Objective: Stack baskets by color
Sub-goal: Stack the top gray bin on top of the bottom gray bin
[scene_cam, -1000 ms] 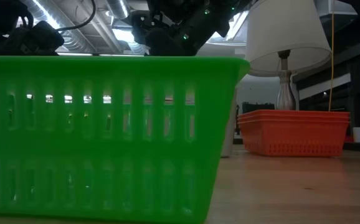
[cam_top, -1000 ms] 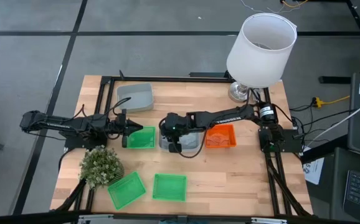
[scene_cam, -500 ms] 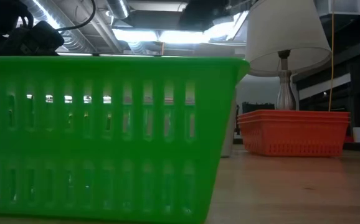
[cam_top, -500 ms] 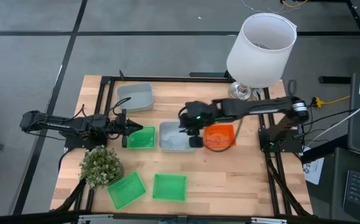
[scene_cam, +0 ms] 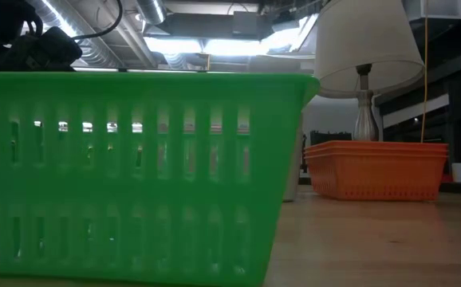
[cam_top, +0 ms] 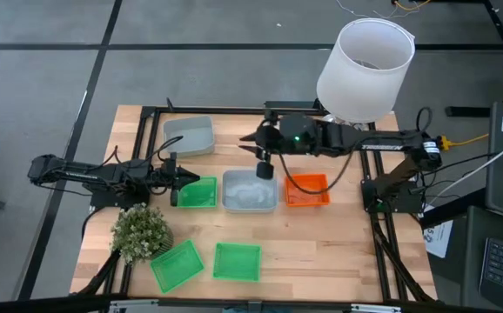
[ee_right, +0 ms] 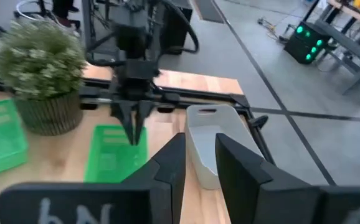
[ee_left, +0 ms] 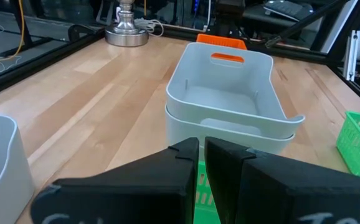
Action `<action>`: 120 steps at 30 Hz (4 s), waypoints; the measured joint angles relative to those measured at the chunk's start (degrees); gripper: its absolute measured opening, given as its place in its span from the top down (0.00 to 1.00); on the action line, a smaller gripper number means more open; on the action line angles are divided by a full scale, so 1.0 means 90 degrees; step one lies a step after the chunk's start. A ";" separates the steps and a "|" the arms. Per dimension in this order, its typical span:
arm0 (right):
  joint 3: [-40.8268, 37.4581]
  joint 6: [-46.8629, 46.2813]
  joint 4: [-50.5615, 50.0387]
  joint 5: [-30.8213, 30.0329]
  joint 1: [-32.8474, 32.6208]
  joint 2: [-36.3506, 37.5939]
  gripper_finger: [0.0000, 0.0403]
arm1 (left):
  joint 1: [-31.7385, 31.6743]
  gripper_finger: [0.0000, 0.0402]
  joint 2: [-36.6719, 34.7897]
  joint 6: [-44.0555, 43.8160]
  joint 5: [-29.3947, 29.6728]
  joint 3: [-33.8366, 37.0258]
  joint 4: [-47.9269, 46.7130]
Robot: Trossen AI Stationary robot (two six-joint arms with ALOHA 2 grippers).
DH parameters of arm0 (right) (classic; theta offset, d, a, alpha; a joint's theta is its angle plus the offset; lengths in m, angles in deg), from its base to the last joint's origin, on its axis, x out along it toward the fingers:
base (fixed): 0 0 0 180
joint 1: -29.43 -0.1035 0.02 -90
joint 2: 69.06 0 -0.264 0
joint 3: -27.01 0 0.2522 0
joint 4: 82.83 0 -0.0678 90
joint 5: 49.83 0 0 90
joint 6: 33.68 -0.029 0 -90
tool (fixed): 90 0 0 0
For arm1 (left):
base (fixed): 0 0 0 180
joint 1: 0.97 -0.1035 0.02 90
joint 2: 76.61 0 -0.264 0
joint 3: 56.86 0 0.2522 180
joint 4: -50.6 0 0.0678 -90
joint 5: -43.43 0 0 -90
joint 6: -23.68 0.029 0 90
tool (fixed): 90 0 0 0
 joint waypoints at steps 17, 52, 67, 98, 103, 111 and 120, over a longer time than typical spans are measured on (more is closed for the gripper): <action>-0.0008 -0.0772 -0.2505 0.0426 0.0370 0.0214 0.78 | 0.0001 0.95 0.0000 0.0000 0.0000 0.0000 0.0002; -0.6733 -0.2978 0.1928 -0.1149 -0.3476 0.4408 0.78 | -0.0058 0.95 0.0005 -0.1199 -0.0002 -0.0534 0.1624; -0.6427 -0.2639 0.1905 -0.1142 -0.3474 0.4431 0.78 | -0.0534 0.95 0.3356 -0.0167 0.1500 -0.5247 -0.3753; -0.6425 -0.3183 0.1530 -0.1130 -0.3484 0.4428 0.78 | -0.3143 0.69 0.6509 0.1659 -0.0066 -0.6428 -0.6150; -0.6425 -0.3176 0.1485 -0.1130 -0.3484 0.4428 0.78 | -0.3595 0.69 0.6509 0.2039 -0.1032 -0.6428 -0.6176; -0.6425 -0.3175 0.1408 -0.1131 -0.3484 0.4428 0.78 | -0.4085 0.69 0.6509 0.2461 -0.1320 -0.6420 -0.6211; -0.6425 -0.3177 0.1401 -0.1132 -0.3484 0.4428 0.78 | -0.3983 0.69 0.6509 0.2677 -0.0941 -0.5547 -0.5708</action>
